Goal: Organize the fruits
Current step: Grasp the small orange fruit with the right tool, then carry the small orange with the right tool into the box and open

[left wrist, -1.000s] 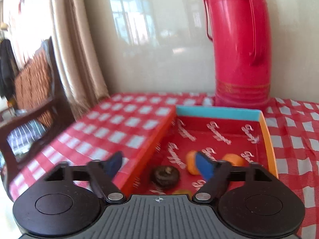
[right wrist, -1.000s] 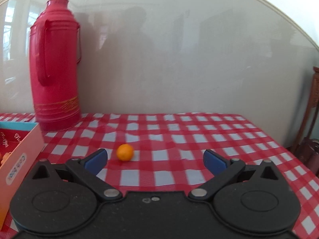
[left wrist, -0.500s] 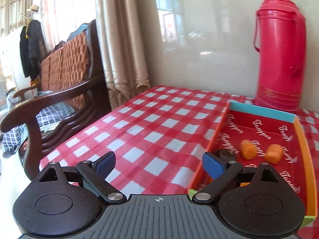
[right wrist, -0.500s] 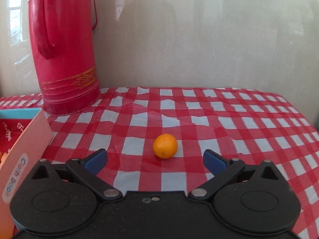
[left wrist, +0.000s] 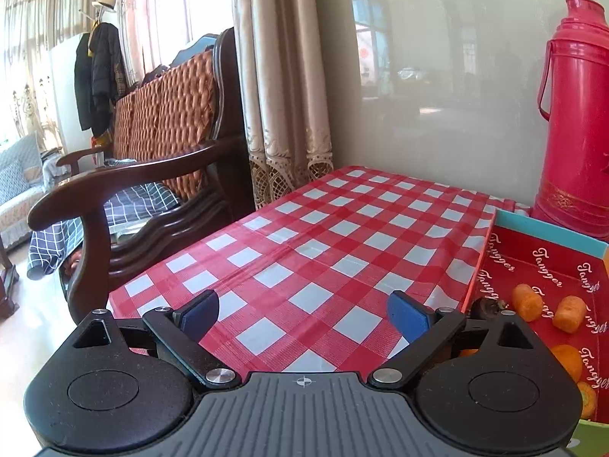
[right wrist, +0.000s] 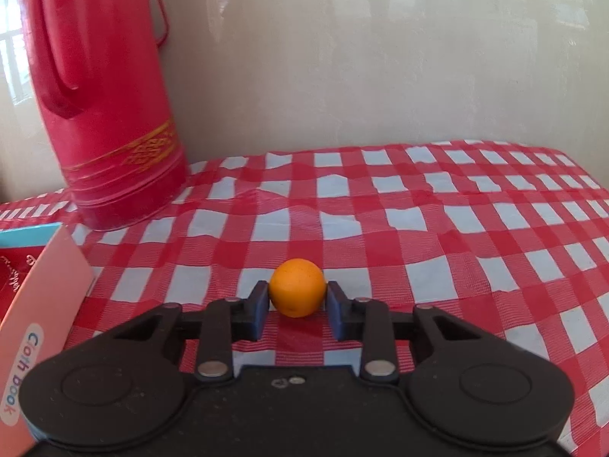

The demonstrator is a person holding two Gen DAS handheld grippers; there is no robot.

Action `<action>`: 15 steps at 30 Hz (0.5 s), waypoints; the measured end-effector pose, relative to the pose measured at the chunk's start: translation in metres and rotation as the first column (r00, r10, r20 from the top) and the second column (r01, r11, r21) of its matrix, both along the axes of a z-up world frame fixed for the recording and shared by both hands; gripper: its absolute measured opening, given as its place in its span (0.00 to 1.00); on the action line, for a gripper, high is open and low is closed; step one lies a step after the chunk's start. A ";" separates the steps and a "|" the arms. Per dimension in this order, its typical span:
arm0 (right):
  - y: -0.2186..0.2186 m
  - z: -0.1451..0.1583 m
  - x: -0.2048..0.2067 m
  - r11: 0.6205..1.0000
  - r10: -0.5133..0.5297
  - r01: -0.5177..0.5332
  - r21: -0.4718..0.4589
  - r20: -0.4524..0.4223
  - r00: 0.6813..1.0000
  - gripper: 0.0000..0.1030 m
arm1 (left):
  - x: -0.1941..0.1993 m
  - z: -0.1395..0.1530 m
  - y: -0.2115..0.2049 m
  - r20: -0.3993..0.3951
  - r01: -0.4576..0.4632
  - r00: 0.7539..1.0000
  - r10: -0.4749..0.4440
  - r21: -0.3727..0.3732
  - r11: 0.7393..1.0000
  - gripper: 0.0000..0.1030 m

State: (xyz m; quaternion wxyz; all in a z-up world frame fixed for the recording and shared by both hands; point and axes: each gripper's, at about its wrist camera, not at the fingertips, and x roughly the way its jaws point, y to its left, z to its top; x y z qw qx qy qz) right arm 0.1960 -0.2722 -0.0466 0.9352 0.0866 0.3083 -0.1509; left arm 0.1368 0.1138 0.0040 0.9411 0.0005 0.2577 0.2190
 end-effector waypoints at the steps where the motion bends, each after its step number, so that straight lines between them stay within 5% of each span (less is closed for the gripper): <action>1: 0.001 0.001 -0.001 1.000 0.007 -0.007 -0.002 0.009 1.000 0.23 | 0.000 0.000 -0.001 0.002 -0.001 1.000 0.001 0.004 1.000 0.92; 8: 0.038 0.027 -0.020 0.985 0.164 -0.169 0.031 0.118 0.979 0.23 | 0.000 0.000 0.004 0.000 -0.017 1.000 0.017 -0.011 1.000 0.93; 15: 0.110 0.048 -0.052 0.899 0.431 -0.437 -0.012 0.195 0.881 0.23 | 0.000 -0.002 0.008 -0.020 -0.019 1.000 0.019 -0.022 1.000 0.94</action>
